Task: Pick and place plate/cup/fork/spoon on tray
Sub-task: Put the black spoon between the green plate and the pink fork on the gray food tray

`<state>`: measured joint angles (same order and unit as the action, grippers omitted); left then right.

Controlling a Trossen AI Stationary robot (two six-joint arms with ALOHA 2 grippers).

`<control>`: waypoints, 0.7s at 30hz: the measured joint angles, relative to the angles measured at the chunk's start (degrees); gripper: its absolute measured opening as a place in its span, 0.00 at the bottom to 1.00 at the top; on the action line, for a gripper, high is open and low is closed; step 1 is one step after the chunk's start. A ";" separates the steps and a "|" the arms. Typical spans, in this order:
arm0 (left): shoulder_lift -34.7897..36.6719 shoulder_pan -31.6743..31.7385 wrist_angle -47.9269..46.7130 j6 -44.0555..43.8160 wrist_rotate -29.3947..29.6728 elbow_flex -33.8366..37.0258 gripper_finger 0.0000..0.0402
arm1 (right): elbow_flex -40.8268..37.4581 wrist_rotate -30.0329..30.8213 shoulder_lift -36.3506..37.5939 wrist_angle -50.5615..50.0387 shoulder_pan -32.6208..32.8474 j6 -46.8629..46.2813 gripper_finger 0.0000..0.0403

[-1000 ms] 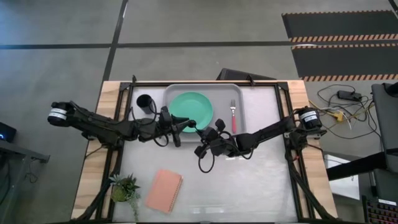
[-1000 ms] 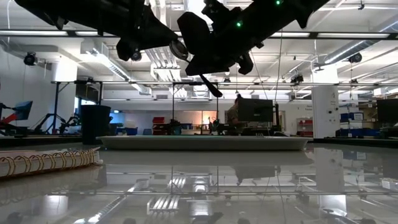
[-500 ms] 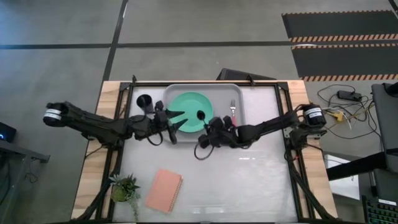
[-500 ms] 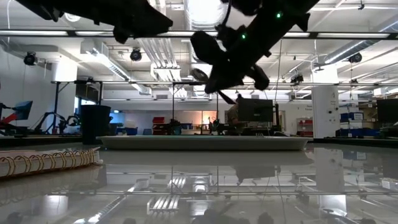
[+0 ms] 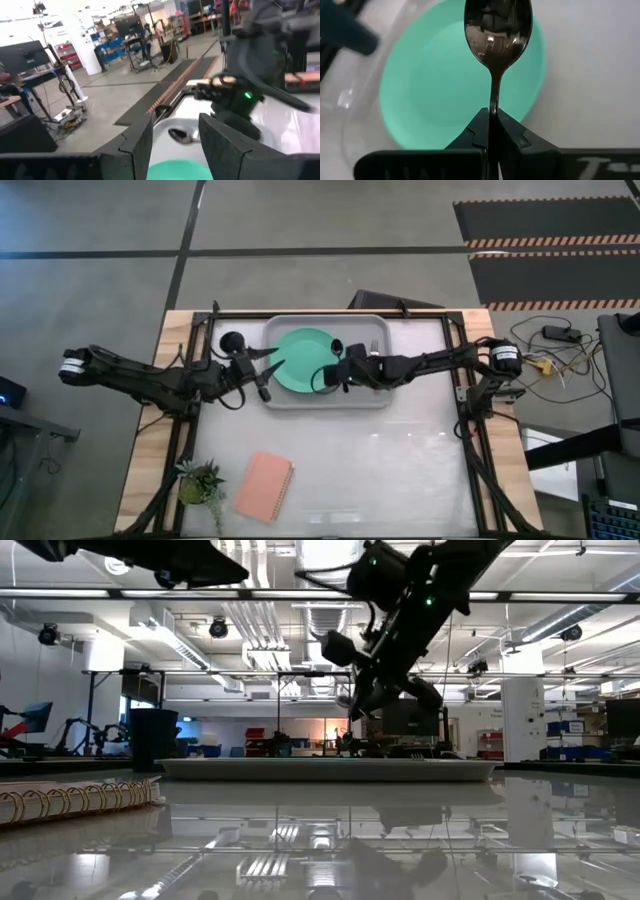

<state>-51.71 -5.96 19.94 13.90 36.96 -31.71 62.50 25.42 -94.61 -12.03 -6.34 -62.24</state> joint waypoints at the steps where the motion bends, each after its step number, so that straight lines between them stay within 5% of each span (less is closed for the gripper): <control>1: 0.53 0.00 -1.48 0.01 0.05 0.05 0.35 | 0.00 -0.89 -0.15 -0.80 -0.74 -1.19 0.02; 21: 5.40 0.00 -8.94 0.51 1.27 0.27 0.35 | 0.00 -1.41 -2.90 -13.15 -3.83 -13.31 0.02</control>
<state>-46.31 -5.96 11.00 14.41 38.23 -31.44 62.50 24.01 -97.52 -25.18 -10.17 -75.56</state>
